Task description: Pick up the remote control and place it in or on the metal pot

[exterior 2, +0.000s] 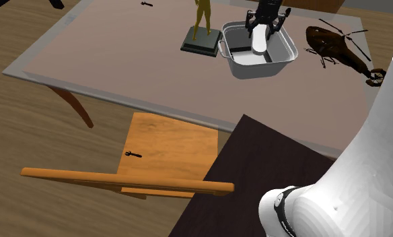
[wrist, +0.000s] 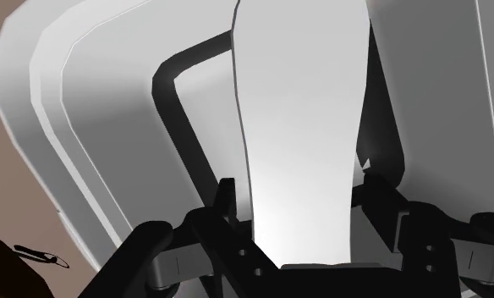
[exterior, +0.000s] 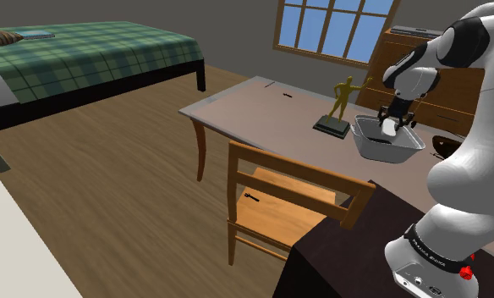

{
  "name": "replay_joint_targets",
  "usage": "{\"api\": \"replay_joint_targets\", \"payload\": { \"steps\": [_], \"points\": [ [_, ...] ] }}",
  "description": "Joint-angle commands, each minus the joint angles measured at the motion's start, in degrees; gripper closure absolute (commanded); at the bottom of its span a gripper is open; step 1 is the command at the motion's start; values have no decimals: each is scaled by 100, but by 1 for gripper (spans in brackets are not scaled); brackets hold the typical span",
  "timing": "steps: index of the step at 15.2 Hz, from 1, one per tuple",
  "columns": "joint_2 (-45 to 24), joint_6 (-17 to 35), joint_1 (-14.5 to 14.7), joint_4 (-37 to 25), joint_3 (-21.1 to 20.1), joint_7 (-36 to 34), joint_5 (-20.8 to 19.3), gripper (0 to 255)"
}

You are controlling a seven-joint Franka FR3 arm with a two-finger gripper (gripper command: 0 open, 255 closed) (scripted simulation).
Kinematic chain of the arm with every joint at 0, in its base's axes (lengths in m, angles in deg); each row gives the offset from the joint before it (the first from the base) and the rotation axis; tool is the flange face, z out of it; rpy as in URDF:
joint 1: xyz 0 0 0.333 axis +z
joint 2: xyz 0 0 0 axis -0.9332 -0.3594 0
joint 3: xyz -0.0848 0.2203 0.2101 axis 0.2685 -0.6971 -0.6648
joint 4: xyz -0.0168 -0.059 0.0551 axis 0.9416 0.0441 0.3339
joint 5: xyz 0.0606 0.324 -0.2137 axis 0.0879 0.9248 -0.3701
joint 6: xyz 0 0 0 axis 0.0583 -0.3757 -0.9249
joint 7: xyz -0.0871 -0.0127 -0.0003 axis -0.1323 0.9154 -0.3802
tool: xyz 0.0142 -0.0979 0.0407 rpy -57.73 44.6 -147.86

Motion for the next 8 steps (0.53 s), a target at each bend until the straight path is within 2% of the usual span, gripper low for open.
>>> {"api": "replay_joint_targets", "payload": {
  "steps": [1, 6, 8],
  "points": [
    [1, 0, 0, -1, 0, 0, 0, 0],
    [1, 1, 0, -1, 0, 1, 0, 0],
    [228, -281, 41, -63, 55, -52, -84, 0]
  ]
}}
